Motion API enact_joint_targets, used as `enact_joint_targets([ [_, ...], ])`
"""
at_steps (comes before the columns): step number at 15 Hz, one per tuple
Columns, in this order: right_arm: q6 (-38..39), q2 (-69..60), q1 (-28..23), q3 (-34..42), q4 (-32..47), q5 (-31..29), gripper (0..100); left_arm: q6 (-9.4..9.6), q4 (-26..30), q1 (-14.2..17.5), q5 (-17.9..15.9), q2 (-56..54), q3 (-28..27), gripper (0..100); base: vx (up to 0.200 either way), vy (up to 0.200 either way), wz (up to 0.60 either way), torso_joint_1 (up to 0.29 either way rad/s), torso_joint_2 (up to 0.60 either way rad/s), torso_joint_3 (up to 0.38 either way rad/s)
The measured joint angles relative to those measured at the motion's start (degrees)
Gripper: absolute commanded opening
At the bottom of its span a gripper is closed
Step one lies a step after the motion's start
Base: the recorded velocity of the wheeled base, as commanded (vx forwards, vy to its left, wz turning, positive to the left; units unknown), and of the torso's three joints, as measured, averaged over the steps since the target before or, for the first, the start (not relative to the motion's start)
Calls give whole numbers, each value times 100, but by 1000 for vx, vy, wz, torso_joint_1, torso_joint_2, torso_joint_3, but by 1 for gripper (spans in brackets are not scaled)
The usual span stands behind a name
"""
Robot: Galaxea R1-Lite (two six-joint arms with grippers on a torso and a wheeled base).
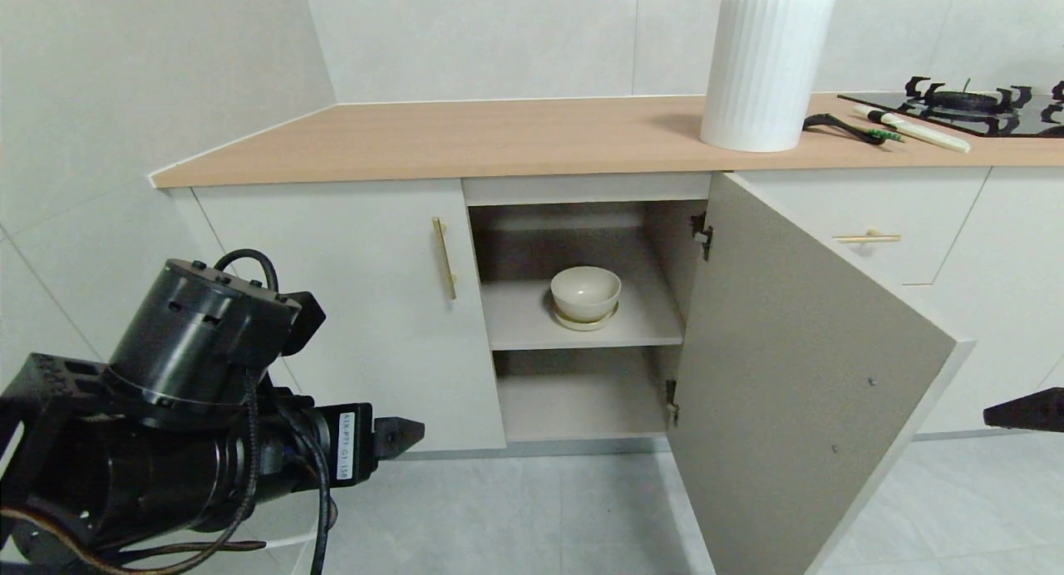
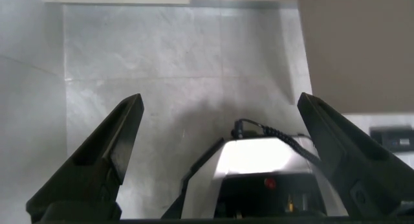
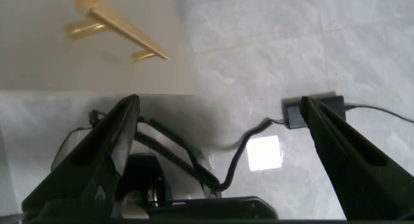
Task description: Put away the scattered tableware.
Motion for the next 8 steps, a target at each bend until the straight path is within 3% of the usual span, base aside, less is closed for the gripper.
enact_joint_targets([
  [4, 0, 11, -52, 16, -76, -183, 100, -6, -4, -5, 10, -5, -7, 100, 0, 0, 0, 0, 0, 0],
  [8, -126, 138, -517, 9, -336, -413, 100, -4, -1, -7, 0, -6, -16, 100, 0, 0, 0, 0, 0, 0],
])
